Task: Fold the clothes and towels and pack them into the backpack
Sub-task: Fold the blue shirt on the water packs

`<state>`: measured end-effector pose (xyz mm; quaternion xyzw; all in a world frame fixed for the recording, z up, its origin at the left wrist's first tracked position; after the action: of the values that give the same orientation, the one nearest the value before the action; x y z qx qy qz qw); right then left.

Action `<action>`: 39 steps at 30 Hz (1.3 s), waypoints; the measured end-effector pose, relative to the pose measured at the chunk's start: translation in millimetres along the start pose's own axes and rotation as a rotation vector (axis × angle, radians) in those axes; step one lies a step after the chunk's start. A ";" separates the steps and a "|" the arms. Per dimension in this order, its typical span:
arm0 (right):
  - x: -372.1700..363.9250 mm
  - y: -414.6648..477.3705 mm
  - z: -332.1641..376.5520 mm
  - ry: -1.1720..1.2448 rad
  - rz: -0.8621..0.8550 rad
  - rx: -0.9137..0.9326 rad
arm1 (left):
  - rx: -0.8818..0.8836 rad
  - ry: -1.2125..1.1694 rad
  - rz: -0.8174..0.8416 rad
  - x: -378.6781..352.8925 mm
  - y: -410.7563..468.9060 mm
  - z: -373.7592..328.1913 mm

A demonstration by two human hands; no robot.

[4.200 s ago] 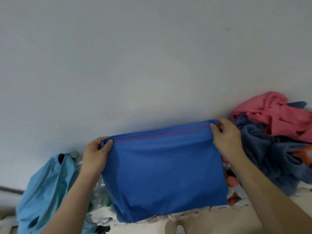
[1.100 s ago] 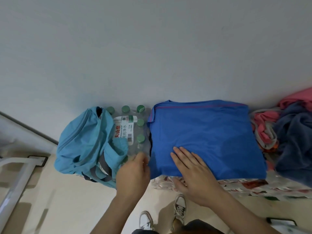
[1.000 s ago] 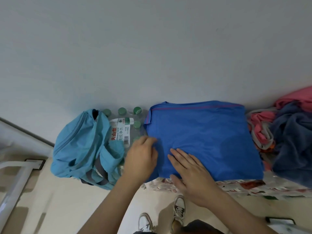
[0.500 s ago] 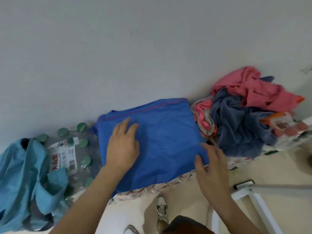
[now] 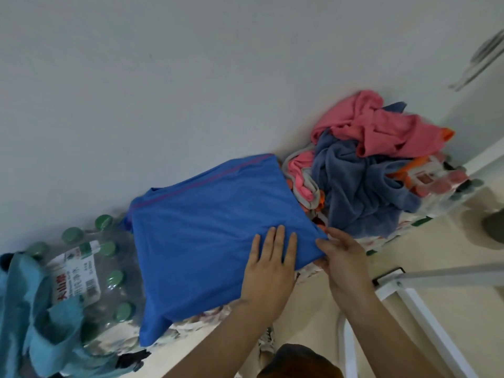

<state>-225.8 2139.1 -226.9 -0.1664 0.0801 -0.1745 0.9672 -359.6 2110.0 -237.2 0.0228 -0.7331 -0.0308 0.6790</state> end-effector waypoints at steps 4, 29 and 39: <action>-2.1 -0.1 11.4 -0.155 0.103 0.148 | 0.027 -0.051 -0.023 2.3 11.6 -11.9; -40.3 33.7 47.6 -1.142 0.876 1.140 | 0.293 -0.264 -0.057 40.5 -35.5 52.0; -38.1 37.8 36.9 -1.183 1.001 1.101 | 0.478 -0.311 -0.056 19.8 -122.4 162.7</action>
<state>-241.4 2197.3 -202.1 0.3049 -0.4541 0.3595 0.7560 -524.3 1988.8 -239.2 0.1977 -0.8141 0.1210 0.5325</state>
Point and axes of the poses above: each hand's wrist, its own y-axis towards the middle knuckle, its own x-axis out of the back of the hand, z = x × y, the point moved 6 cm from there along y, towards the middle knuckle, and after that the axes turned 12 degrees about x, right-handed, at the moved point
